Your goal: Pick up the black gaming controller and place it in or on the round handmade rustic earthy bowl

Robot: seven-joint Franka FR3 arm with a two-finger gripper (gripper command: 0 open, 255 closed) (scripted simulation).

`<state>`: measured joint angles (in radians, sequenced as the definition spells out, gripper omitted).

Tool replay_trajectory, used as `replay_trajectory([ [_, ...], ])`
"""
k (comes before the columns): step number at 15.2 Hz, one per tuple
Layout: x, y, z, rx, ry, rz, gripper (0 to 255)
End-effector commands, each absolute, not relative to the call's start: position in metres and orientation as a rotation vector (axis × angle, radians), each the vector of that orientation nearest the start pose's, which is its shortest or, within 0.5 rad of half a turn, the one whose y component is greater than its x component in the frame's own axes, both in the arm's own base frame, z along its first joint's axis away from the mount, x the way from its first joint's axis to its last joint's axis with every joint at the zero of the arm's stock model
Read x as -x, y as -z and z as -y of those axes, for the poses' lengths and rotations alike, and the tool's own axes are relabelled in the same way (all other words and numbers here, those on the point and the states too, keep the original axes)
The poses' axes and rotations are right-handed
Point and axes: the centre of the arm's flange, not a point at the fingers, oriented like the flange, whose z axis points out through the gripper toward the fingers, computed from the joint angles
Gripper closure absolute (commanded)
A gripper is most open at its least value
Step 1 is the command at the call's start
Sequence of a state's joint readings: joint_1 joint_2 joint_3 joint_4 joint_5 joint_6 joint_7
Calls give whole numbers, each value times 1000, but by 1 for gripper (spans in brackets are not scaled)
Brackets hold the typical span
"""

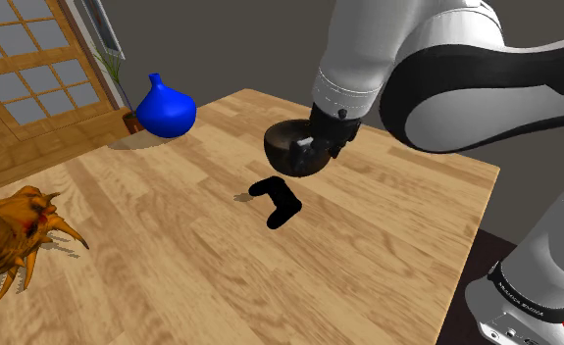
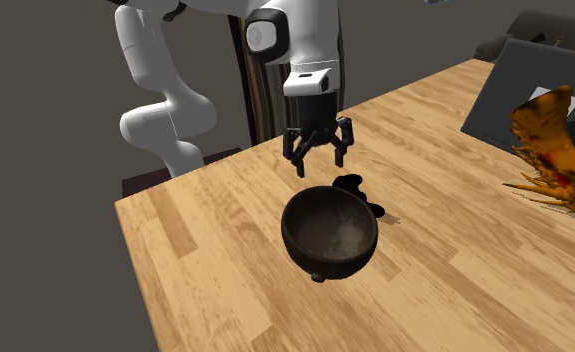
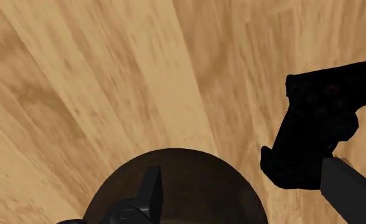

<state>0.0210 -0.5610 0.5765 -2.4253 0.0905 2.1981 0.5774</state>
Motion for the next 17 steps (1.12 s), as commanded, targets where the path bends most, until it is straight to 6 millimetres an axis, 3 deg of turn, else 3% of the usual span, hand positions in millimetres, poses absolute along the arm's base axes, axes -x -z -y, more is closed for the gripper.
replay_trajectory([
  [1,-349,-485,-281,3131,544,-106,0],
  [6,-361,-458,-329,3117,572,-131,0],
  [13,-375,-420,-328,3117,572,-131,0],
  [17,-375,-420,-328,3117,572,-131,0],
])
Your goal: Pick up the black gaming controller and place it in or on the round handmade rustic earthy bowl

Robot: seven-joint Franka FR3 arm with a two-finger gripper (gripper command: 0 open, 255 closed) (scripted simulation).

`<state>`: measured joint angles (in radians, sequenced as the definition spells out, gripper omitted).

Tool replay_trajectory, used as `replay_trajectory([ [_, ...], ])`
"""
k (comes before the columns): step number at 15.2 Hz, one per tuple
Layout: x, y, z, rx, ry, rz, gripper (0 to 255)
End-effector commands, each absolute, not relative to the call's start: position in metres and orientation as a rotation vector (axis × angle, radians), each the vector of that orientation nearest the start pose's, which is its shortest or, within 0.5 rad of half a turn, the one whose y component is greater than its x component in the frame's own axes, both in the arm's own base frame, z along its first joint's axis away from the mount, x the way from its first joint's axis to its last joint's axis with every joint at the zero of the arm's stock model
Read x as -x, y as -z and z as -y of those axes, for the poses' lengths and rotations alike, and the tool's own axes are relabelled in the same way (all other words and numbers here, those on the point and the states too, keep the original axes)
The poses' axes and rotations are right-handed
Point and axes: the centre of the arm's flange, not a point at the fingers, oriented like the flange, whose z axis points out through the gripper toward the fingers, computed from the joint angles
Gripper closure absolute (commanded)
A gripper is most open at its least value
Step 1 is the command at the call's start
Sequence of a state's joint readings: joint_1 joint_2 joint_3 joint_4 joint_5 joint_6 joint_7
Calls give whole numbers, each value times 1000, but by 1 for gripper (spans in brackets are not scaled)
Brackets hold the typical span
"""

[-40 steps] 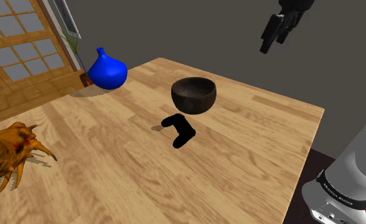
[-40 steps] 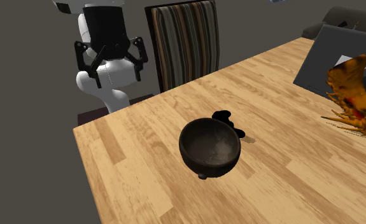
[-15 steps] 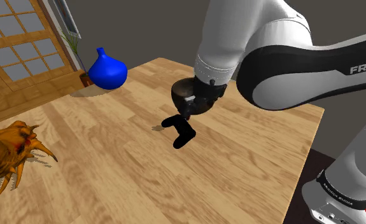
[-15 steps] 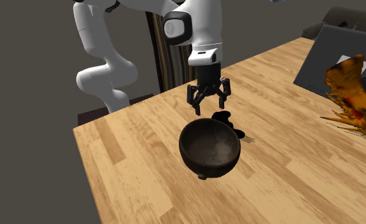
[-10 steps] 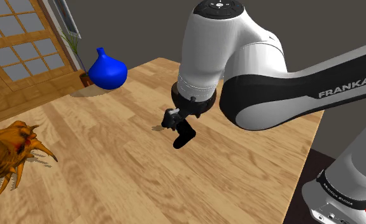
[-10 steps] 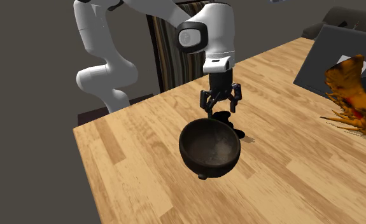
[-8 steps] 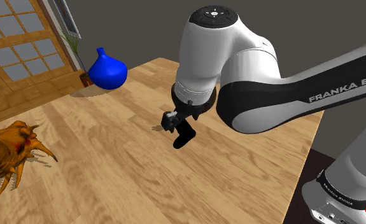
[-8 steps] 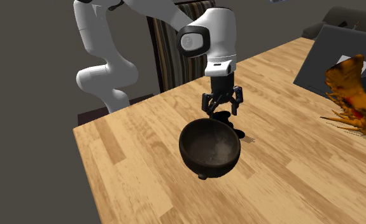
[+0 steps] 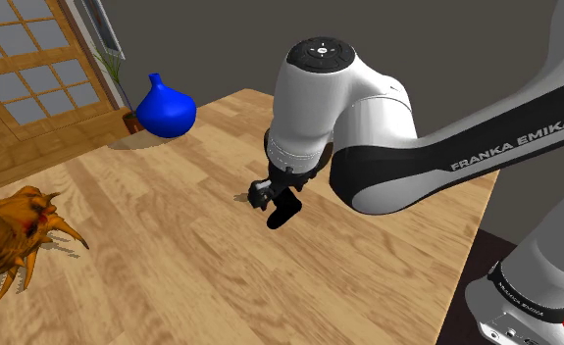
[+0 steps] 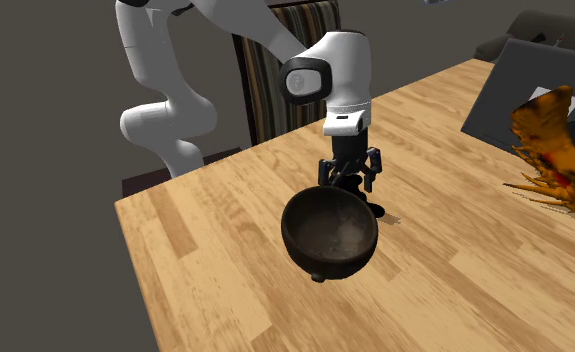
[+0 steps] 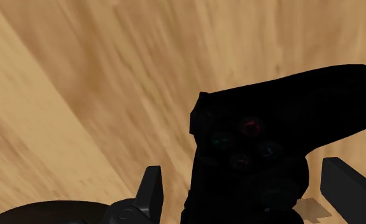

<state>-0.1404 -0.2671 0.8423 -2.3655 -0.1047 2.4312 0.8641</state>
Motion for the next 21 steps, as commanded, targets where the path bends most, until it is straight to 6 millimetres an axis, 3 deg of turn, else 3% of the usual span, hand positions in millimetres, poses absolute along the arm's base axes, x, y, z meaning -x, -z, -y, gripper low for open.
replay_trajectory([
  [1,-375,-420,-328,3117,572,-131,0],
  [4,-375,-420,-328,3117,572,-131,0],
  [5,-375,-420,-328,3117,572,-131,255],
  [14,-375,-420,-328,3117,572,-131,255],
  [21,-375,-457,-328,3117,572,-131,255],
])
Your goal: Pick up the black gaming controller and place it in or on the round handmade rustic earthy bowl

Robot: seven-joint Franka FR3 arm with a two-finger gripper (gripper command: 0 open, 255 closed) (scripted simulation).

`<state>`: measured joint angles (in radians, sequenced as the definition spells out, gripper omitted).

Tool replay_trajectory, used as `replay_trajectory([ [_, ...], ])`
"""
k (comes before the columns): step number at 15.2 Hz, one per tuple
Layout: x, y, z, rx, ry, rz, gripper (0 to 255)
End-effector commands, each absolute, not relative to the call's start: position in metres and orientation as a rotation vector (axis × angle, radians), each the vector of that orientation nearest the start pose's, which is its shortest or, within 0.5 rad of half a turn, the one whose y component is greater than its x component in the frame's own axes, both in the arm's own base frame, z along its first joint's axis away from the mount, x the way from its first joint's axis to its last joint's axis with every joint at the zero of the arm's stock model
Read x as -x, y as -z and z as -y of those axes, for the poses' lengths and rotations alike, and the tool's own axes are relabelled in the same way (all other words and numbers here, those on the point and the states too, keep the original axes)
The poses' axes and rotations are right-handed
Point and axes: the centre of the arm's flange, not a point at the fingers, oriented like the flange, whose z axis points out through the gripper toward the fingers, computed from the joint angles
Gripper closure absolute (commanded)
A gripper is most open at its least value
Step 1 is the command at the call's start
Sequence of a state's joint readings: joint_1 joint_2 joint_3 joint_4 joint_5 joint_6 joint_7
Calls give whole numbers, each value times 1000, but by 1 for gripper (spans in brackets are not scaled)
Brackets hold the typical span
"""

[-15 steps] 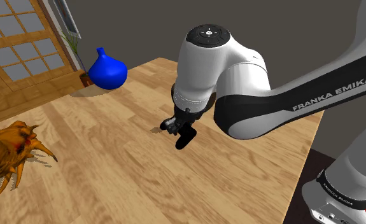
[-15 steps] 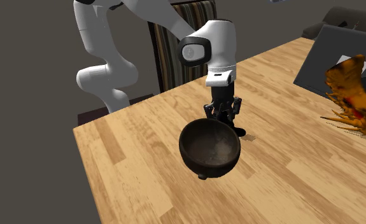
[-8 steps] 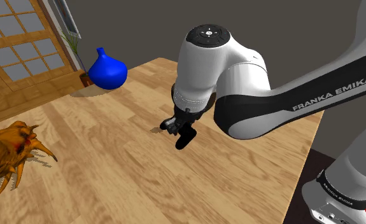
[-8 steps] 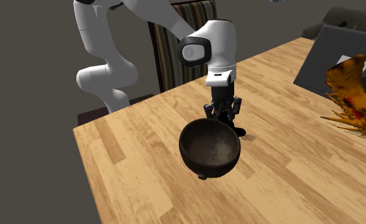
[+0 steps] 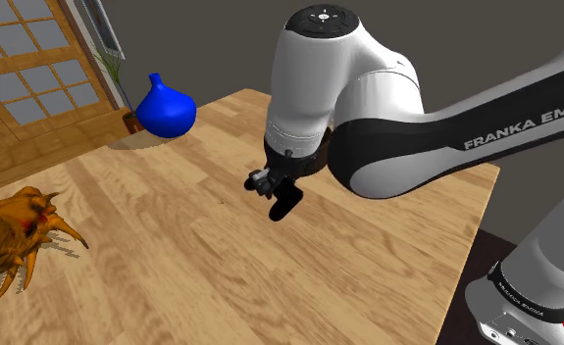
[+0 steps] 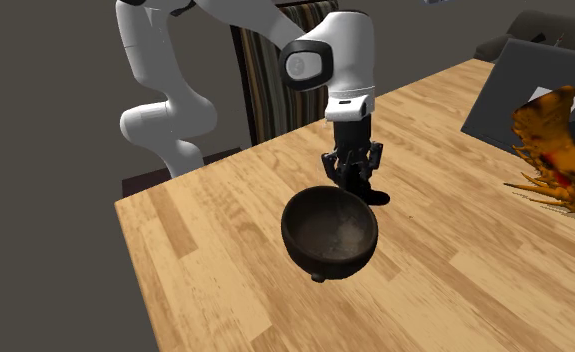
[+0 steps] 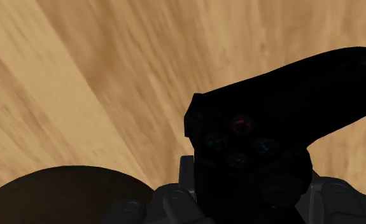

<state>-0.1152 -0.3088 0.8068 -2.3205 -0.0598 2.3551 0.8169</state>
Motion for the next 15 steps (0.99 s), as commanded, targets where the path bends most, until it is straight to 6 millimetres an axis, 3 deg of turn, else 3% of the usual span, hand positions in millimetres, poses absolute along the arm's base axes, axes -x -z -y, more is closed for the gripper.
replay_trajectory([
  [1,-375,-463,-328,3117,572,-131,255],
  [15,-375,-536,-328,3117,572,-131,255],
])
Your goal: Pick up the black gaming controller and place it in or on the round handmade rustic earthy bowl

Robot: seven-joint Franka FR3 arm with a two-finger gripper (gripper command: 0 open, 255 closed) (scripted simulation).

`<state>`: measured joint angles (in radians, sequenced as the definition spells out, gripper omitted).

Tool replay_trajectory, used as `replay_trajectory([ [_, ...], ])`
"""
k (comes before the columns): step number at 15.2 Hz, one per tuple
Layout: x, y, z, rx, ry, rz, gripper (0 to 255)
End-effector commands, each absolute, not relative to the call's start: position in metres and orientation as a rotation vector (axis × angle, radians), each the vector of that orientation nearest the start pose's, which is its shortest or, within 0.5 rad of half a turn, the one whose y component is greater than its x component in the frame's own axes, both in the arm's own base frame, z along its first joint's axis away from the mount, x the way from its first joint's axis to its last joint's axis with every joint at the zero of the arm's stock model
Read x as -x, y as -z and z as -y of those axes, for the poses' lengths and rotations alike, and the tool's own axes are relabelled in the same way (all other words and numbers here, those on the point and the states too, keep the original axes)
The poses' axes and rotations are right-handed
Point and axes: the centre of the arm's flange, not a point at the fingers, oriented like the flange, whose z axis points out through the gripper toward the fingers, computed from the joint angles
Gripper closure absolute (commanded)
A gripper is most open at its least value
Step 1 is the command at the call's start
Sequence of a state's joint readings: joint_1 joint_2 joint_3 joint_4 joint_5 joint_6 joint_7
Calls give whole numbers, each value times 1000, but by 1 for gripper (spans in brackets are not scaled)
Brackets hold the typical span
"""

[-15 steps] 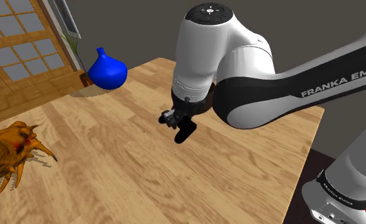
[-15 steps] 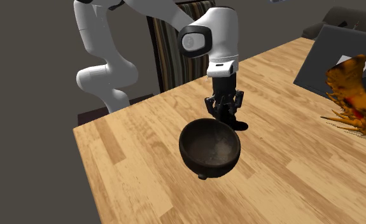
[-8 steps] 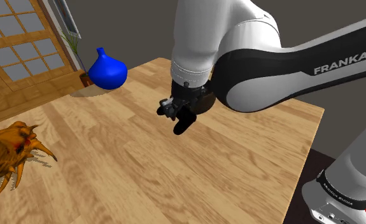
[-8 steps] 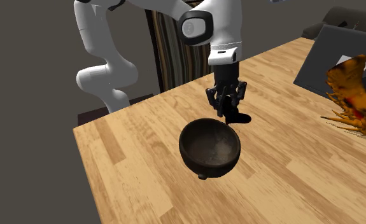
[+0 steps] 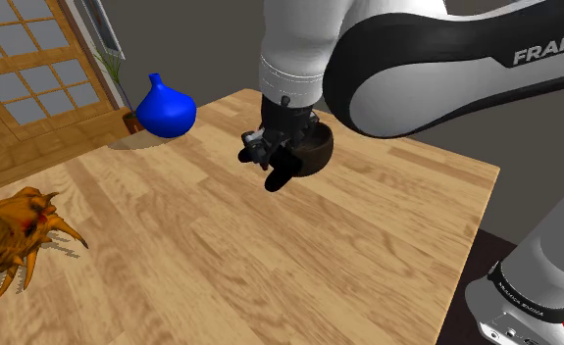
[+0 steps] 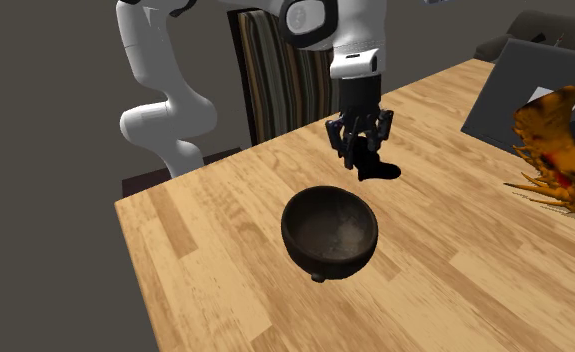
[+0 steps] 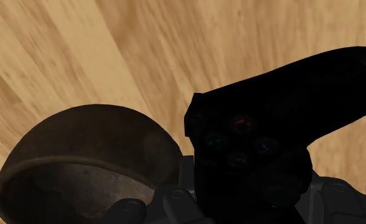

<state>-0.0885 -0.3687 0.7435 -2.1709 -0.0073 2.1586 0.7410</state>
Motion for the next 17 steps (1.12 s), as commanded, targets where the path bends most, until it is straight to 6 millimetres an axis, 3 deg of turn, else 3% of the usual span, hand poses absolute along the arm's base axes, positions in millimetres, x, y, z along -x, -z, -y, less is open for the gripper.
replay_trajectory([
  [1,-375,-542,-328,3117,572,-131,255],
  [11,-375,-590,-328,3117,572,-132,255],
  [17,-413,-588,-258,3117,572,-131,255],
])
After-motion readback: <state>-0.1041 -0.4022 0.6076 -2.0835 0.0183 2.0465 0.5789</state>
